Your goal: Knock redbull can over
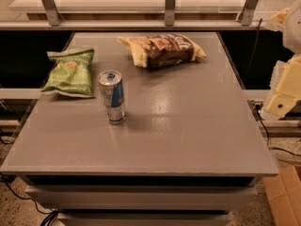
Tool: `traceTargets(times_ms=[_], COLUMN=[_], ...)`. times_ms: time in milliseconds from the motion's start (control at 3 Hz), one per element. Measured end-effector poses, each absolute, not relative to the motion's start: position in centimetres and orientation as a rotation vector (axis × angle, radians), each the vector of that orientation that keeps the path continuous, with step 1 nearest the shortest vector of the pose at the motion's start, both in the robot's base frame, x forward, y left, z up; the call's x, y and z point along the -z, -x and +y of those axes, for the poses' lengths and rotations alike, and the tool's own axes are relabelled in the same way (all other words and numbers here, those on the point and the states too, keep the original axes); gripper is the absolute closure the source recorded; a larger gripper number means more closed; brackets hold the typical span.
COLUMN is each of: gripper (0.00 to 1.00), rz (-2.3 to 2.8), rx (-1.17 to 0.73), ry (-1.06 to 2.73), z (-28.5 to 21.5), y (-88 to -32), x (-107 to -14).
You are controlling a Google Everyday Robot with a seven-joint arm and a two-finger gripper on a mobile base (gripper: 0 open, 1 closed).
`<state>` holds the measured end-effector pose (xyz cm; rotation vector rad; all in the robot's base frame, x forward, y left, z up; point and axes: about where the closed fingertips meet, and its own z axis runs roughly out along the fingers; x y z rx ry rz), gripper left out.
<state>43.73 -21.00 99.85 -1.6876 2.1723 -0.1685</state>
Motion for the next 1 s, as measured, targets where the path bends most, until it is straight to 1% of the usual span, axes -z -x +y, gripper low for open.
traceTargets(times_ms=[333, 667, 1000], gripper=[0.0, 0.0, 0.0], rz=[2.172, 2.154, 2.106], rx=[0.168, 0.107, -0.061], ry=[1.687, 1.689, 1.703], z=[-21.0, -20.4, -17.8], y=[-43.7, -44.1, -45.1], x=[-99.9, -99.9, -98.9])
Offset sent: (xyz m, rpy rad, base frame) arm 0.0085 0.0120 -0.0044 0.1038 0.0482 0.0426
